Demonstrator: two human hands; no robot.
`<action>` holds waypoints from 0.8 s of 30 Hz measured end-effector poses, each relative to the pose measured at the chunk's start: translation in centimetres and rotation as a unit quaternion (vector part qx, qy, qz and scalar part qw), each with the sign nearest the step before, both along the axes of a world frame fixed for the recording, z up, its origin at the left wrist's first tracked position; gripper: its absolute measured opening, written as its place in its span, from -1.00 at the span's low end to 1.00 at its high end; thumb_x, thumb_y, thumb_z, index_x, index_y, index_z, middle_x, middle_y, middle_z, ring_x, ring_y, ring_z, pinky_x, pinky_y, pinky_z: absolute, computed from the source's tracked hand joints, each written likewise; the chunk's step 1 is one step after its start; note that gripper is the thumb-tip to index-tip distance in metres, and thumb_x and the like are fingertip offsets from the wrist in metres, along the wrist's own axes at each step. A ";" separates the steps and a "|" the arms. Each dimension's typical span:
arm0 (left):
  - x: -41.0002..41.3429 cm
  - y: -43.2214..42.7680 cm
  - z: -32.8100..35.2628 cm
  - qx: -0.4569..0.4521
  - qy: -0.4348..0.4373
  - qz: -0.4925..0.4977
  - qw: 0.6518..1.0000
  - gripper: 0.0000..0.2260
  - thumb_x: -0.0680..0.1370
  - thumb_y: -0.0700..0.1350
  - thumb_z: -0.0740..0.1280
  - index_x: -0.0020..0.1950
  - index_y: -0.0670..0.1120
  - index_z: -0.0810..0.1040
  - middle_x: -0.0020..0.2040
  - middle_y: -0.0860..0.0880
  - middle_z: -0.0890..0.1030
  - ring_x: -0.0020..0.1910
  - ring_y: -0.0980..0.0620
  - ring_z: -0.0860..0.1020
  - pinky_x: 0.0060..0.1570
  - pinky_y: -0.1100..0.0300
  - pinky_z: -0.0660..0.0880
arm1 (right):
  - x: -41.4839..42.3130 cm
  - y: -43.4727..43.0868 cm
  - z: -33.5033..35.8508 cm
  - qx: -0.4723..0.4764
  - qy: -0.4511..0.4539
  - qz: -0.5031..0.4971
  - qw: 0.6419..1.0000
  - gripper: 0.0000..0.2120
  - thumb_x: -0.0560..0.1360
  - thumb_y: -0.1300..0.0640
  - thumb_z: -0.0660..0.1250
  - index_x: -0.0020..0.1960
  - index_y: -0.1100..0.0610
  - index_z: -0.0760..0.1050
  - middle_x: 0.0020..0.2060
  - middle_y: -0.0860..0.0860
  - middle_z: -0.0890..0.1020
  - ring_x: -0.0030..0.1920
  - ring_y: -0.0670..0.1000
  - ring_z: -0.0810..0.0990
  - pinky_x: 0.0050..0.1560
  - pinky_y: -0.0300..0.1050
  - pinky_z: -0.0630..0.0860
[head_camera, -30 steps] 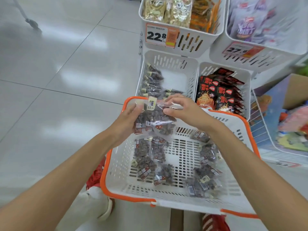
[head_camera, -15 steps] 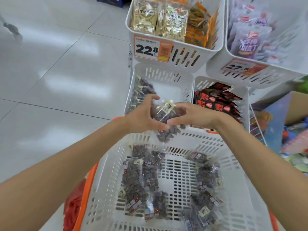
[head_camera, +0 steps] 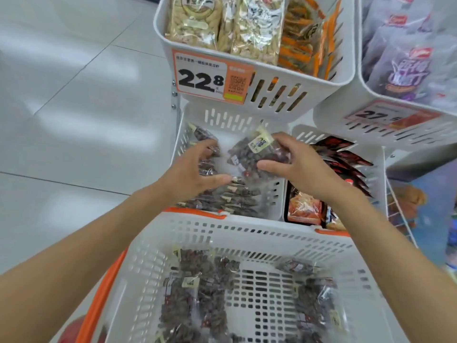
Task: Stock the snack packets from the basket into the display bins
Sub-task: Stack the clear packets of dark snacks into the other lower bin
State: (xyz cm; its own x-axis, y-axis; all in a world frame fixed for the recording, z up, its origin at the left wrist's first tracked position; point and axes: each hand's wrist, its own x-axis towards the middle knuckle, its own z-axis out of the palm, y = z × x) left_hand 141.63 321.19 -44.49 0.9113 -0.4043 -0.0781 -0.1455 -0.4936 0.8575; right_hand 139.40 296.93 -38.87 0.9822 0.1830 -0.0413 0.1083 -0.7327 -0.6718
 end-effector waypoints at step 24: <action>1.3 0.9 -4.5 0.158 -0.079 0.010 0.984 -0.46 0.57 0.02 0.36 0.52 0.04 0.30 0.58 0.02 0.19 0.57 0.04 0.09 0.50 0.09 0.10 | 2.4 1.3 -10.0 -0.123 0.036 0.029 0.991 -0.43 0.58 -0.23 0.18 0.53 -0.11 0.17 0.53 0.06 0.18 0.54 0.10 0.06 0.52 0.09 0.08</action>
